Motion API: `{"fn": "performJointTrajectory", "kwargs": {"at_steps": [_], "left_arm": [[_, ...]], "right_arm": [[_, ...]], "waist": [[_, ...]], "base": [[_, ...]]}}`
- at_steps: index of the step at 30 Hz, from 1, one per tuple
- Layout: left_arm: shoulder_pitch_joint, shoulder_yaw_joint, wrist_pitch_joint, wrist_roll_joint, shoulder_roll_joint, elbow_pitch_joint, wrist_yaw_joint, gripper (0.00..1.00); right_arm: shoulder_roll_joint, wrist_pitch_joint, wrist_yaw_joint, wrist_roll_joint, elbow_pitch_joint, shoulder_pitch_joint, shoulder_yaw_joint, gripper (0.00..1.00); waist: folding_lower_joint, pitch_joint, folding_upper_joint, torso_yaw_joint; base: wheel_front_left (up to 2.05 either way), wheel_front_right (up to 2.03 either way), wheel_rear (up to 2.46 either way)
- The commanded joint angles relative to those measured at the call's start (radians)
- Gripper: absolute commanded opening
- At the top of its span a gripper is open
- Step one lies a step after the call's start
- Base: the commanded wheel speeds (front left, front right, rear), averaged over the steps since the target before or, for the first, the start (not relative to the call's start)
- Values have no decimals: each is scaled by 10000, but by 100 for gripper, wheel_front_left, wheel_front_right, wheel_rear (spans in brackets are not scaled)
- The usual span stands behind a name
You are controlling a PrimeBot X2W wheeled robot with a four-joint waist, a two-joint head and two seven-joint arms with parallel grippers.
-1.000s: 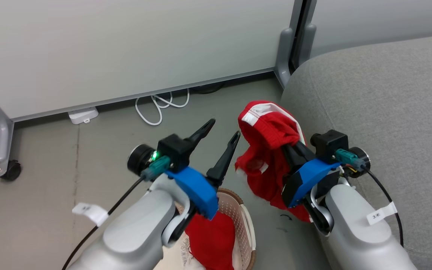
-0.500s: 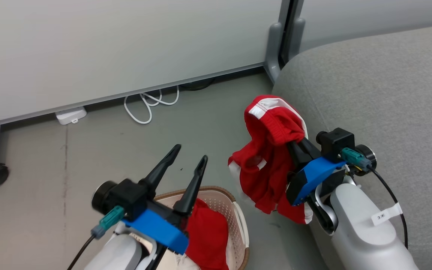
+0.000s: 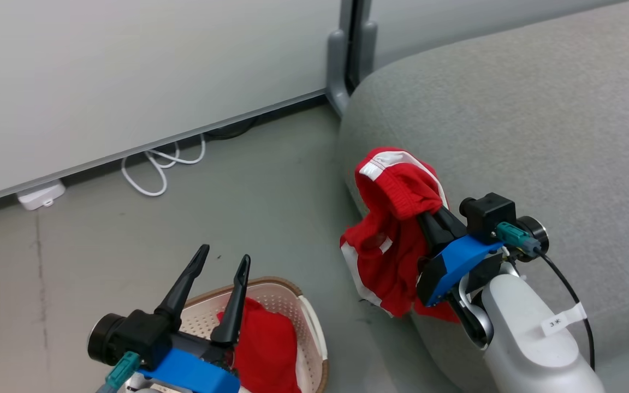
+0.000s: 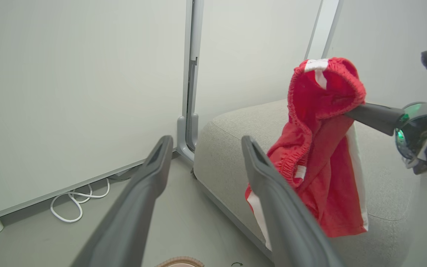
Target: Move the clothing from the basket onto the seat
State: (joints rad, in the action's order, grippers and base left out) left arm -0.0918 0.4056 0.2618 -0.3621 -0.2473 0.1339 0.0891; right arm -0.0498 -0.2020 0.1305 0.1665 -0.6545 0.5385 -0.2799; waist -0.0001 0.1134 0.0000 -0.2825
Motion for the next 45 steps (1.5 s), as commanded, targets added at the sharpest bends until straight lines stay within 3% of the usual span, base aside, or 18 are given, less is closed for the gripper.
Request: {"fn": "performJointTrajectory", "kwargs": {"at_steps": [1, 17, 30, 37, 45], "left_arm": [[87, -138, 48, 103, 61, -23, 81, 100], [62, -586, 49, 794, 330, 2, 398, 100], [-199, -611, 49, 991, 233, -132, 413, 100], [-617, -460, 47, 1071, -136, -474, 415, 100], [-1348, -391, 49, 1193, -567, -1111, 417, 100]], "right_arm": [[-13, 18, 5, -69, 105, -164, 49, 0], [-10, 108, 5, -7, 537, -443, 121, 0], [-10, 127, 5, 308, 687, 18, 453, 0], [-151, 482, 5, -110, 654, 1755, 1775, 0], [-1203, 1269, 3, 631, 1246, 3792, 3276, 0]], "waist": [[1, 76, 0, -350], [1, 345, 0, -1561], [1, 907, 0, -1434], [1, 1911, 0, -1157], [1, 3403, 0, -682]], "base": [[0, 0, 0], [0, 0, 0], [0, 0, 0], [0, 0, 0], [0, 0, 0]]}}
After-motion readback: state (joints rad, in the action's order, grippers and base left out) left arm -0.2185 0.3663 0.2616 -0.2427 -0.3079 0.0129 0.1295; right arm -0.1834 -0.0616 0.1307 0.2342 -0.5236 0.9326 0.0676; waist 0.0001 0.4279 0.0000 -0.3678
